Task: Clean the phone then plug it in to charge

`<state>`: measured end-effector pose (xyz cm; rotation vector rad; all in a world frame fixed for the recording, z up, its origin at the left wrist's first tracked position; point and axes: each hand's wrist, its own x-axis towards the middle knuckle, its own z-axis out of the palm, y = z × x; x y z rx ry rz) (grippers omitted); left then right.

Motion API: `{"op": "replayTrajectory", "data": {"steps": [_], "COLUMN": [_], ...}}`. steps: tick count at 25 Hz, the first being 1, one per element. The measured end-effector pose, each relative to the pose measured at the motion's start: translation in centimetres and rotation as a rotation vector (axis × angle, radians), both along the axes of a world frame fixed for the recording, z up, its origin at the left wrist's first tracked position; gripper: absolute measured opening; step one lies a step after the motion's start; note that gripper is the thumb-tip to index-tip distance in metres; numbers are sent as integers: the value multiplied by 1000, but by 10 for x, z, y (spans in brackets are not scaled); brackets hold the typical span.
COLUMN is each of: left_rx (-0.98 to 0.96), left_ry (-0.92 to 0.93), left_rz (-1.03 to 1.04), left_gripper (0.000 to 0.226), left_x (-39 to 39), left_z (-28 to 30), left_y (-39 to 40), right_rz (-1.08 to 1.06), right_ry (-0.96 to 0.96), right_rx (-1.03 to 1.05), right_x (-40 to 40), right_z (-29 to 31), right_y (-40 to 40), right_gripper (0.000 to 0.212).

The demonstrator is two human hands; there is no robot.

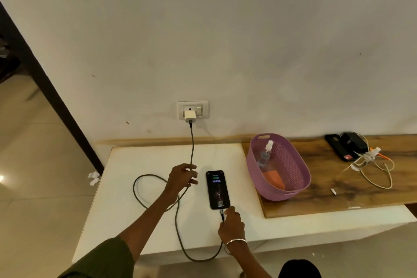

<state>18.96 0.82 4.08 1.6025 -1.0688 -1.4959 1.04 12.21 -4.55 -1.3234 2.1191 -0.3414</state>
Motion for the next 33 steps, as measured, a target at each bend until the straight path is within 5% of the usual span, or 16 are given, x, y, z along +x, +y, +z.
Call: {"op": "replayTrajectory", "data": {"steps": [8,12,21,26,33], "left_rx": [-277,-363,-333,-429,-396], "left_ry": [-586,-719,-642,-746,-785], "left_rz": [-105,-166,-162,-146,-160], "left_gripper": [15,17,31,17,33], "left_x": [56,72,64,59,49], "left_z": [-74,-97,-100,-94,-82], "left_y": [67,74,60,62,70], "right_rz": [28,40,68,93,188], "right_ry": [-14,4,44,29,-10], "right_rx": [-56,-73,-107,-95,-9], "right_x": [6,2,1,-1,-7], "right_z": [4,1,2,5,12], "right_y": [-27,-47,-84,-79,-67], "right_gripper": [40,37,39,37,37]}}
